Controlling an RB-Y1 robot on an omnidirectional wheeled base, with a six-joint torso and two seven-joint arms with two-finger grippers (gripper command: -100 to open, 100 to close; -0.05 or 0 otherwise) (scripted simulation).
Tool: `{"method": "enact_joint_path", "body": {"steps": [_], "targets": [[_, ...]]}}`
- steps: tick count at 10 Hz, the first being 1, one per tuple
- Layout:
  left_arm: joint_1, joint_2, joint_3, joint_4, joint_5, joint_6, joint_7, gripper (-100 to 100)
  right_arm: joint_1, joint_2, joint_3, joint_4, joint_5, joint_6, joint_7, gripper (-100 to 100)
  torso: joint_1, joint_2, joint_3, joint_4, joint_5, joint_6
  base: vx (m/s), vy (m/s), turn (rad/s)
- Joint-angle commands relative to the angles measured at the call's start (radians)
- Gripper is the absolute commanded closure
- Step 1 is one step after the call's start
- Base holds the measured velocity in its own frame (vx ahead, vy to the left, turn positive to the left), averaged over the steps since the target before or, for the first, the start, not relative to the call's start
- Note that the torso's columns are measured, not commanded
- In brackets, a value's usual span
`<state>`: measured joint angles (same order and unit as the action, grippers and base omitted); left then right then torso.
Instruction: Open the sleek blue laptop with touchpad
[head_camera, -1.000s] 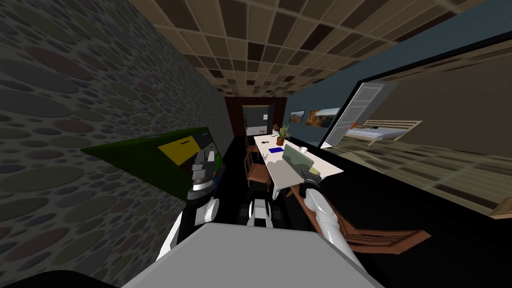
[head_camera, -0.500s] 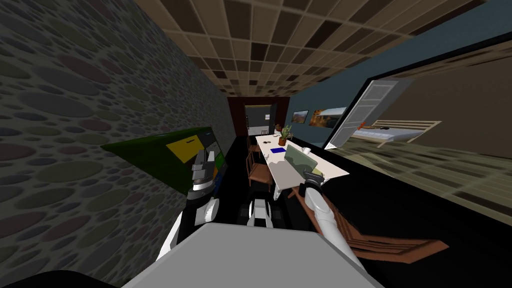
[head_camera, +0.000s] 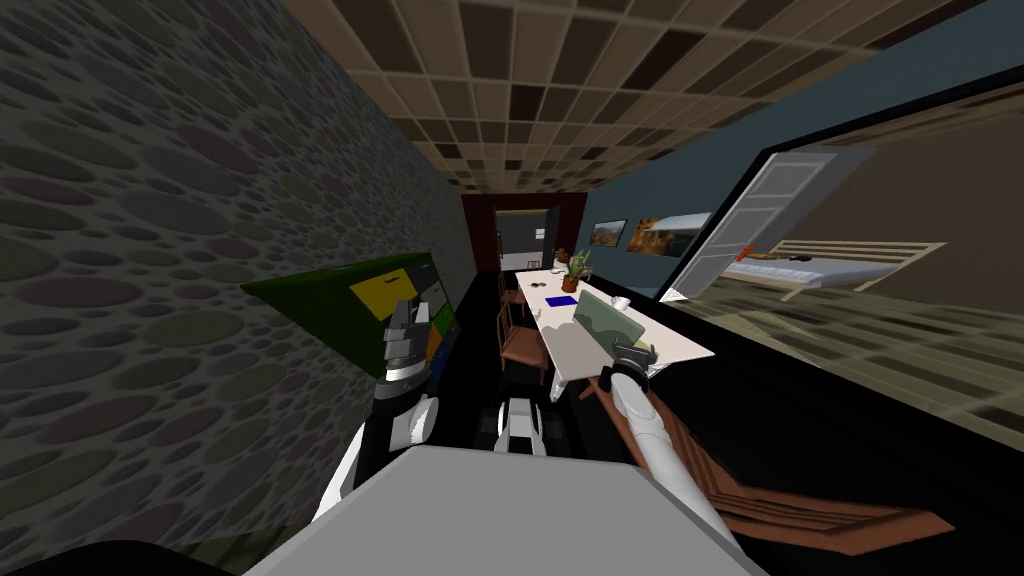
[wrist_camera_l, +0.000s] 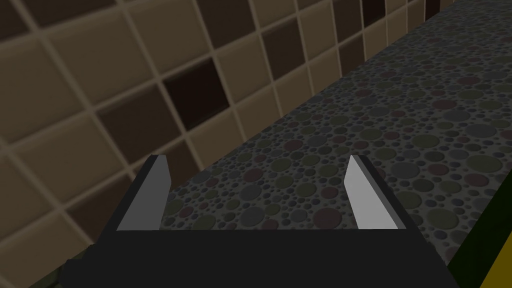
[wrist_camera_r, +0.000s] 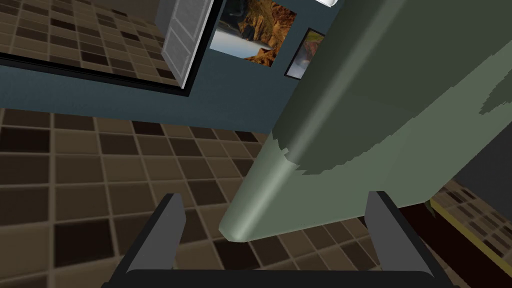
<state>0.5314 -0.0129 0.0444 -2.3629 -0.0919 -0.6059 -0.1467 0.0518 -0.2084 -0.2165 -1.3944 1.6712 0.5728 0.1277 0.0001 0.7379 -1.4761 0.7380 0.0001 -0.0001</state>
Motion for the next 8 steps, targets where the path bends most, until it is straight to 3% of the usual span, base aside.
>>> {"method": "enact_joint_path", "body": {"steps": [1, 2, 4, 5, 6, 7, 8], "targets": [[0.000, 0.000, 0.000, 0.000, 0.000, 0.000, 0.000, 0, -0.019, -0.018, -0.007, 0.035, 0.065, 0.043, 0.007, -100, 0.000, 0.000, 0.000, 0.000, 0.000, 0.000, -0.010, 0.010, 0.066], [0.000, 0.000, 0.000, 0.000, 0.000, 0.000, 0.000, 0, -0.023, -0.025, -0.009, 0.044, 0.080, 0.053, 0.008, -100, 0.000, 0.000, 0.000, 0.000, 0.000, 0.000, -0.008, 0.007, 0.044], [0.000, 0.000, 0.000, 0.000, 0.000, 0.000, 0.000, 0, -0.045, -0.042, -0.020, 0.052, 0.045, 0.027, 0.026, -100, -0.001, 0.000, 0.000, 0.000, 0.000, 0.000, 0.029, -0.019, -0.023], [0.000, 0.000, 0.000, 0.000, 0.000, 0.000, 0.000, 0, -0.037, -0.029, -0.011, 0.049, 0.060, 0.042, 0.015, -100, -0.003, -0.003, -0.002, -0.001, -0.001, 0.000, 0.038, -0.026, -0.006], [0.000, 0.000, 0.000, 0.000, 0.000, 0.000, 0.000, 0, -0.038, -0.030, -0.012, 0.049, 0.058, 0.039, 0.019, 100, -0.001, -0.001, -0.001, -0.001, -0.001, 0.000, 0.006, -0.005, 0.002], [0.000, 0.000, 0.000, 0.000, 0.000, 0.000, 0.000, 0, -0.086, -0.063, -0.025, 0.099, 0.008, -0.004, 0.069, 100, 0.001, 0.001, 0.001, 0.000, 0.000, 0.000, -0.001, 0.022, -0.146], [0.000, 0.000, 0.000, 0.000, 0.000, 0.000, 0.000, 0, -0.086, -0.063, -0.025, 0.109, -0.025, -0.004, 0.090, 100, -0.001, -0.002, -0.001, -0.001, -0.001, -0.002, -0.007, 0.036, -0.041]]}}
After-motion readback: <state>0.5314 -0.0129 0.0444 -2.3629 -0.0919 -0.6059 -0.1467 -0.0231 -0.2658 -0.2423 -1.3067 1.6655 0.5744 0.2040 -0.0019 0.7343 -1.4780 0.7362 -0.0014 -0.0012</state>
